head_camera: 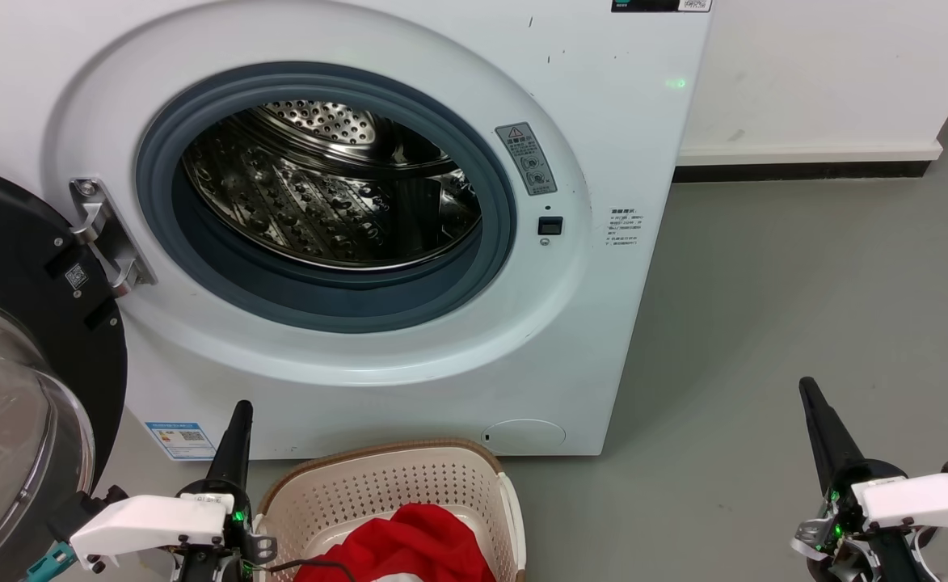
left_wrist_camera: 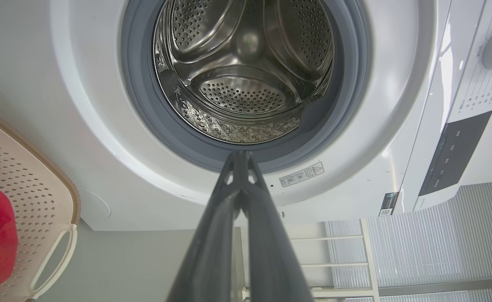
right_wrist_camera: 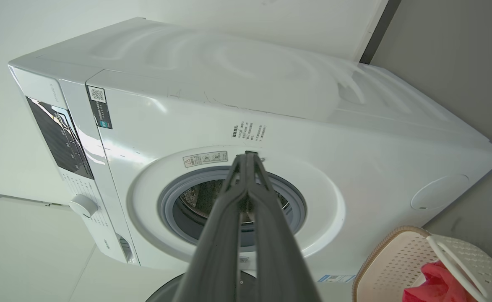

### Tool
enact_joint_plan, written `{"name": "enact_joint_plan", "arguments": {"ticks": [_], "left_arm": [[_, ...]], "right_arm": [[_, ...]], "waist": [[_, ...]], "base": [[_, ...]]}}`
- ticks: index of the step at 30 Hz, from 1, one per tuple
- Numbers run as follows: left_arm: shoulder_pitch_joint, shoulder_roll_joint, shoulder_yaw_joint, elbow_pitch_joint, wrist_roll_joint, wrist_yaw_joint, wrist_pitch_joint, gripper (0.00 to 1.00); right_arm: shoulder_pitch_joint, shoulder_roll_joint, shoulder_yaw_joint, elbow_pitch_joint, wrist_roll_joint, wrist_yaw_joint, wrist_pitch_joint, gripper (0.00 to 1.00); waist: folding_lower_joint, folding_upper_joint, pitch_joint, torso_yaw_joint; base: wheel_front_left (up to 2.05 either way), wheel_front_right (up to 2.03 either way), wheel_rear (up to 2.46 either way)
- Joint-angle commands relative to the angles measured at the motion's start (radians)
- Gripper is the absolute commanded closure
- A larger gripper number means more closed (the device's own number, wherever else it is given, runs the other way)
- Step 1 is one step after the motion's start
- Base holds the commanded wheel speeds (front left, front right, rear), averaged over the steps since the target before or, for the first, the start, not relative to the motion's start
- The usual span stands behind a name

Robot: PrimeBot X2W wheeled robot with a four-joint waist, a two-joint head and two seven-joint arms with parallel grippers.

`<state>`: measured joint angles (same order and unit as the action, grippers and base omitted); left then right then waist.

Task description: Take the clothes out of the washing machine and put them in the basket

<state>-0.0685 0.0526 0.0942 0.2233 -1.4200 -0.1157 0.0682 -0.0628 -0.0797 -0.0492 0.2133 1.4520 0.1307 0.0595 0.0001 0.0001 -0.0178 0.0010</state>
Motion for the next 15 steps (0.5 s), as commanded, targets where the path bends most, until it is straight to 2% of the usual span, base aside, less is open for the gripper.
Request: {"name": "enact_joint_plan", "arguments": {"ticks": [1, 15], "left_arm": [[-0.022, 0.0, 0.004, 0.001, -0.021, -0.007, 0.006, 1.0], [-0.037, -0.002, 0.015, 0.014, -0.12, -0.013, 0.031, 1.0]], "right_arm": [[-0.024, -0.001, -0.004, 0.002, 0.021, 0.0, 0.004, 1.0], [-0.038, 0.002, -0.019, 0.019, 0.12, 0.0, 0.018, 1.0]], "waist": [[0.0, -0.0001, 0.001, 0.0], [0.0, -0.0001, 0.012, -0.001]], "base": [[0.0, 0.0, 0.0], [0.0, 0.0, 0.0]]}}
